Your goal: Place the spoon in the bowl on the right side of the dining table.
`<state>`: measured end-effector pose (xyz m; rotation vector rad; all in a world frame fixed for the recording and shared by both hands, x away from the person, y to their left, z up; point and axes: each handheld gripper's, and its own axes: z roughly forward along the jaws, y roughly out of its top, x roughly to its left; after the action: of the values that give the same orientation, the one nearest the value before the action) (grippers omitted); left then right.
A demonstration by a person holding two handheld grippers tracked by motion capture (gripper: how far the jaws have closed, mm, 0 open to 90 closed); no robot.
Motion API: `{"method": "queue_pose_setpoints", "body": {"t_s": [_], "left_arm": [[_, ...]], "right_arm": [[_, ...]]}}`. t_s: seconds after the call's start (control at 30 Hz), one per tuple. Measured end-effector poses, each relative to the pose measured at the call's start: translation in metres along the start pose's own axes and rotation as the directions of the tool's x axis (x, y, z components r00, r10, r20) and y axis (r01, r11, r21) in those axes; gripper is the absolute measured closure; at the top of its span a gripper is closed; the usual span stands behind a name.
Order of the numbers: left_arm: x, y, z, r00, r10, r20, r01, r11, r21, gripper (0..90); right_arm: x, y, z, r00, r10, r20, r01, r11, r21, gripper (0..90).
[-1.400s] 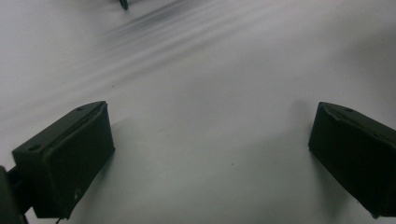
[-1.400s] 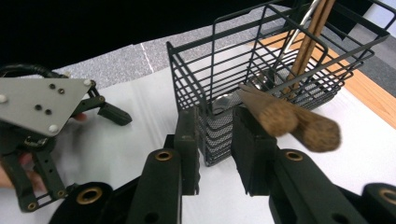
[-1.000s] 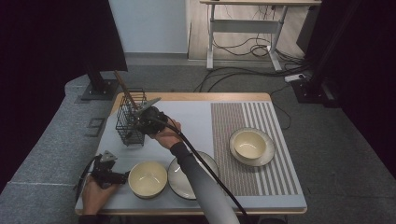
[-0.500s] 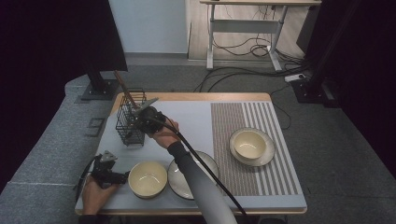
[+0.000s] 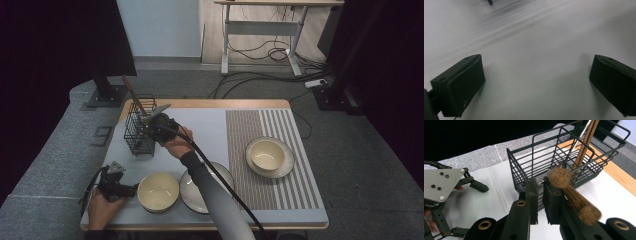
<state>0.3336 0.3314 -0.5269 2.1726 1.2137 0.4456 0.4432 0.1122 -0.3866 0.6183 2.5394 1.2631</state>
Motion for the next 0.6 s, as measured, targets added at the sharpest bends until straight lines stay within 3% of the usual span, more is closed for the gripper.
{"method": "queue_pose_setpoints", "body": {"t_s": [0.6], "left_arm": [[0.000,0.000,0.000,1.0000,0.001,-0.002,-0.001,1.0000,-0.002,0.0]], "right_arm": [[-0.001,0.006,-0.022,1.0000,0.003,0.006,-0.003,1.000,-0.023,83.3]]}}
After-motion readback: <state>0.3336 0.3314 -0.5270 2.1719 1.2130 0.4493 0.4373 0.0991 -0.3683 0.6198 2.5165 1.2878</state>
